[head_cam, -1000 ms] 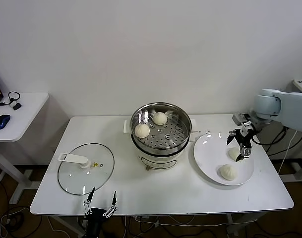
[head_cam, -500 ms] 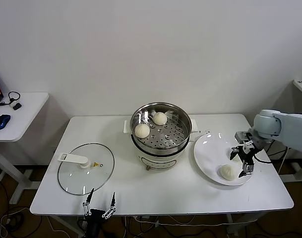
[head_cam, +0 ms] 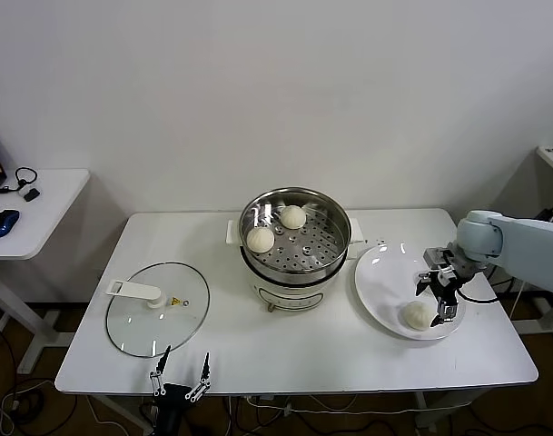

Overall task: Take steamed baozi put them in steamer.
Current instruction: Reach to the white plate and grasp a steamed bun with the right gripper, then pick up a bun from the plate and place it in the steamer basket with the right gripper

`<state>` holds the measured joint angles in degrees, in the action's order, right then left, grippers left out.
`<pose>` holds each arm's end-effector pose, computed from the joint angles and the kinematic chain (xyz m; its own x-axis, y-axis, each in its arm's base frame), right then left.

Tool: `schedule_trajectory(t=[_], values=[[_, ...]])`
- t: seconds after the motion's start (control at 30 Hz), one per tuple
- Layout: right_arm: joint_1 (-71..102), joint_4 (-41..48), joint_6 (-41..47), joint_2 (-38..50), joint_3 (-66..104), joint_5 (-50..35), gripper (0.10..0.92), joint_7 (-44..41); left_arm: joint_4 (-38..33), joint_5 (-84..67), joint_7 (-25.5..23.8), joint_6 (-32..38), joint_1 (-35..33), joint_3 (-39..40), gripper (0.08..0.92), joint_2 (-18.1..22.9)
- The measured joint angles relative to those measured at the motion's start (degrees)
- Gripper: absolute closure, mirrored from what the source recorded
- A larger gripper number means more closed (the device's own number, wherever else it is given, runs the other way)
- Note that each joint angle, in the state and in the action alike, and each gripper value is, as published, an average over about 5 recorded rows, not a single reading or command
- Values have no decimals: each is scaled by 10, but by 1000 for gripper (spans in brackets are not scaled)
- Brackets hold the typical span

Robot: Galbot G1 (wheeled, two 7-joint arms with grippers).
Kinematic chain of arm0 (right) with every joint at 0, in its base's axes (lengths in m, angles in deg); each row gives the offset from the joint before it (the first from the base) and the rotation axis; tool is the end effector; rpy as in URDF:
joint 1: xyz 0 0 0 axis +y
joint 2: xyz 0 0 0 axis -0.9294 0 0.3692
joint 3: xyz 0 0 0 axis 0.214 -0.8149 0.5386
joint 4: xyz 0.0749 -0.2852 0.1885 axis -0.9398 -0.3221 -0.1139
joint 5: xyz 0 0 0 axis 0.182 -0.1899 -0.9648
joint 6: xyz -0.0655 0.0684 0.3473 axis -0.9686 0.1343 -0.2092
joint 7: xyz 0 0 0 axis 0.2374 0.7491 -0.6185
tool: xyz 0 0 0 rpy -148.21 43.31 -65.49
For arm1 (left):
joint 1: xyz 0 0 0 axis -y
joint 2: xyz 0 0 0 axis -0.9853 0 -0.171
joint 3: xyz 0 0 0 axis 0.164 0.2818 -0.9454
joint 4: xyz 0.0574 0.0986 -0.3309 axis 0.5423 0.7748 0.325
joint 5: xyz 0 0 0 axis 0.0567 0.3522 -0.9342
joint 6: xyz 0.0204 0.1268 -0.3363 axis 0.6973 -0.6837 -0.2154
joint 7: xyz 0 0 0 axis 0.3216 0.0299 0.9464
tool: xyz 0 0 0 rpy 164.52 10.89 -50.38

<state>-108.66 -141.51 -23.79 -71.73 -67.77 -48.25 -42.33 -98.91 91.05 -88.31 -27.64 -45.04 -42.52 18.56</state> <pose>0.4944 -0.2121 -0.2160 0.0342 -0.0713 0.9969 -0.9977 -0.0602 0.0299 0.0953 0.0269 -0.4854 -0.9935 0.0830 0.0780 0.0987 0.9692 0.2258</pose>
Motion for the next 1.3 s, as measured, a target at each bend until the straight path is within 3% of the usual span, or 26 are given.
schedule_trajectory(t=[0.53,0.77,1.3], values=[[36,17,4,-3,30,12,206,1,3,3,1,0,3,-2,177,0],[43,24,3,-8,39,13,310,1,5,3,1,0,4,-2,177,0],[37,23,2,-12,41,14,362,0,3,3,1,2,2,-2,177,0]])
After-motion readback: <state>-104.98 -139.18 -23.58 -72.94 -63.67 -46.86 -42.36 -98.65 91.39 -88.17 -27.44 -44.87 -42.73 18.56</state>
